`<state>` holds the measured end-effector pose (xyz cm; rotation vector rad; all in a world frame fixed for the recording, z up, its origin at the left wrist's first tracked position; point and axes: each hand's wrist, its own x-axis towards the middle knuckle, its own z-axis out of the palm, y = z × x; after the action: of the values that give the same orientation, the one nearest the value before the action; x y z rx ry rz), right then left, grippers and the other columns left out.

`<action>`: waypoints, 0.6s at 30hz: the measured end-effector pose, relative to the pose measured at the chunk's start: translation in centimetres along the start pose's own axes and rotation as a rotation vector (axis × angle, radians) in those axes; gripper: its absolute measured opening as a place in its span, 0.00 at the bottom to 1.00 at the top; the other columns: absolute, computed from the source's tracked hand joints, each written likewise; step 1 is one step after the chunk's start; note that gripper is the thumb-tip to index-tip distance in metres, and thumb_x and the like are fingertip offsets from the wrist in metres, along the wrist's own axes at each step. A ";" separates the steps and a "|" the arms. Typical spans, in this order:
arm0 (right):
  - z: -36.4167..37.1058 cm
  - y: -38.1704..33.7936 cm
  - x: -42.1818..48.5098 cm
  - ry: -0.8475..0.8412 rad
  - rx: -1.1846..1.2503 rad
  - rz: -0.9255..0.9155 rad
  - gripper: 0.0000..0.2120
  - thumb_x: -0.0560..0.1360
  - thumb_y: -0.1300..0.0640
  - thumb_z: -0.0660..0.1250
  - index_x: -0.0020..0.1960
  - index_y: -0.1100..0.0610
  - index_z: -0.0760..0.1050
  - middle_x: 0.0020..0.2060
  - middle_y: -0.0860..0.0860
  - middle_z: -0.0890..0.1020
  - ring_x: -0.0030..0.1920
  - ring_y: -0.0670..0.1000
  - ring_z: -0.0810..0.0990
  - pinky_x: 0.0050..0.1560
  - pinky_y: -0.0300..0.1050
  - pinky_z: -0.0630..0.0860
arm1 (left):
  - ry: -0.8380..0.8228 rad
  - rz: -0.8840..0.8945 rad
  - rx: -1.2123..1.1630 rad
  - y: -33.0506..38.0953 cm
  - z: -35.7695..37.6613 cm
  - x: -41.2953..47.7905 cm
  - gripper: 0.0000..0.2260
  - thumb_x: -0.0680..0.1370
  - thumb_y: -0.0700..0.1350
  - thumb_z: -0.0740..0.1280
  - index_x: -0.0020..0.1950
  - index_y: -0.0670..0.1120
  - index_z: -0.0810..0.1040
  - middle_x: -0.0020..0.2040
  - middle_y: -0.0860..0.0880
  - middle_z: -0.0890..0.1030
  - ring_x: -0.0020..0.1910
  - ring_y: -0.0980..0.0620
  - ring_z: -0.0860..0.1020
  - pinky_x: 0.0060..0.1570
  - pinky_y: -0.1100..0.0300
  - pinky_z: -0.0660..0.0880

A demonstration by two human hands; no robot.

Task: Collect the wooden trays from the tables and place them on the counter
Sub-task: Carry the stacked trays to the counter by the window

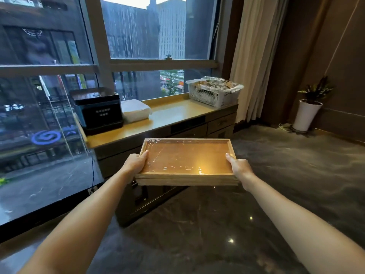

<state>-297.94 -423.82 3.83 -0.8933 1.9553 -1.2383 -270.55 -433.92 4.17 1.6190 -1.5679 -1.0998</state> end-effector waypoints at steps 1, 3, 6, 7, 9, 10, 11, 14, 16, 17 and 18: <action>0.4 -0.5 2.5 -0.003 -0.005 -0.003 0.25 0.79 0.45 0.55 0.61 0.65 0.72 0.45 0.52 0.75 0.48 0.53 0.73 0.49 0.46 0.67 | 0.004 -0.004 -0.002 0.6 0.6 2.2 0.21 0.80 0.52 0.56 0.56 0.36 0.78 0.36 0.48 0.77 0.34 0.54 0.73 0.37 0.59 0.69; 1.2 -1.3 7.2 -0.009 -0.012 0.003 0.25 0.79 0.46 0.55 0.62 0.65 0.72 0.48 0.54 0.76 0.50 0.54 0.74 0.50 0.45 0.68 | 0.011 -0.020 -0.012 1.4 1.7 6.4 0.21 0.80 0.52 0.56 0.55 0.36 0.79 0.37 0.48 0.77 0.34 0.54 0.73 0.36 0.59 0.69; 3.1 -2.0 15.4 -0.039 -0.020 0.010 0.25 0.79 0.45 0.55 0.63 0.65 0.71 0.53 0.56 0.76 0.54 0.56 0.74 0.53 0.46 0.68 | 0.024 -0.058 -0.029 2.1 4.0 13.5 0.21 0.80 0.52 0.56 0.54 0.36 0.79 0.36 0.48 0.77 0.35 0.54 0.74 0.39 0.58 0.70; 3.7 -2.2 18.3 -0.052 -0.020 0.012 0.25 0.79 0.45 0.55 0.64 0.64 0.71 0.52 0.55 0.75 0.53 0.55 0.73 0.53 0.46 0.68 | 0.030 -0.071 -0.036 2.4 4.8 16.0 0.21 0.80 0.53 0.56 0.54 0.36 0.79 0.36 0.49 0.77 0.35 0.53 0.74 0.42 0.58 0.70; 4.9 -2.7 24.3 -0.083 -0.018 0.011 0.25 0.79 0.45 0.55 0.64 0.64 0.71 0.50 0.53 0.74 0.50 0.54 0.72 0.52 0.45 0.68 | 0.047 -0.083 -0.046 2.9 6.4 21.3 0.22 0.80 0.53 0.57 0.55 0.35 0.78 0.37 0.48 0.77 0.36 0.52 0.75 0.45 0.57 0.69; 5.5 -3.1 27.4 -0.099 -0.018 0.009 0.25 0.79 0.45 0.56 0.63 0.65 0.71 0.49 0.53 0.74 0.50 0.53 0.72 0.51 0.45 0.67 | 0.059 -0.083 -0.051 3.4 7.2 24.0 0.22 0.80 0.53 0.57 0.55 0.35 0.78 0.39 0.46 0.78 0.38 0.51 0.75 0.46 0.57 0.69; 5.9 -3.8 30.5 -0.115 -0.020 0.012 0.25 0.79 0.45 0.56 0.63 0.65 0.72 0.48 0.53 0.74 0.49 0.53 0.71 0.50 0.46 0.66 | 0.070 -0.082 -0.053 3.9 8.0 26.8 0.22 0.80 0.52 0.57 0.56 0.35 0.78 0.42 0.45 0.79 0.40 0.49 0.76 0.47 0.56 0.69; 7.1 -6.4 39.8 -0.138 -0.027 0.000 0.25 0.78 0.45 0.57 0.62 0.66 0.73 0.44 0.52 0.74 0.46 0.53 0.71 0.48 0.46 0.65 | 0.107 -0.080 -0.042 6.4 10.1 34.9 0.21 0.80 0.52 0.56 0.57 0.36 0.78 0.49 0.41 0.79 0.46 0.47 0.75 0.50 0.55 0.70; 7.8 -8.5 45.2 -0.139 -0.034 -0.015 0.26 0.78 0.45 0.57 0.61 0.66 0.73 0.42 0.52 0.74 0.46 0.53 0.71 0.47 0.45 0.65 | 0.141 -0.086 -0.047 8.2 11.0 39.7 0.21 0.80 0.52 0.57 0.57 0.35 0.78 0.55 0.38 0.80 0.47 0.44 0.76 0.50 0.55 0.70; 8.3 -9.4 47.9 -0.140 -0.035 -0.024 0.26 0.78 0.45 0.58 0.61 0.66 0.74 0.42 0.52 0.75 0.46 0.54 0.72 0.47 0.45 0.66 | 0.162 -0.085 -0.043 9.1 11.4 42.1 0.22 0.80 0.52 0.57 0.57 0.34 0.77 0.57 0.37 0.80 0.49 0.43 0.76 0.50 0.55 0.69; 8.7 -10.4 50.8 -0.141 -0.037 -0.030 0.26 0.77 0.44 0.58 0.61 0.66 0.74 0.44 0.53 0.76 0.47 0.54 0.73 0.47 0.45 0.66 | 0.184 -0.090 -0.036 9.9 11.8 44.8 0.22 0.80 0.51 0.57 0.57 0.33 0.77 0.58 0.37 0.79 0.53 0.41 0.77 0.50 0.55 0.69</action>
<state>-317.16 -472.75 2.16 -1.0050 1.8649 -1.1275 -288.03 -477.84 1.13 1.7282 -1.3612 -0.9883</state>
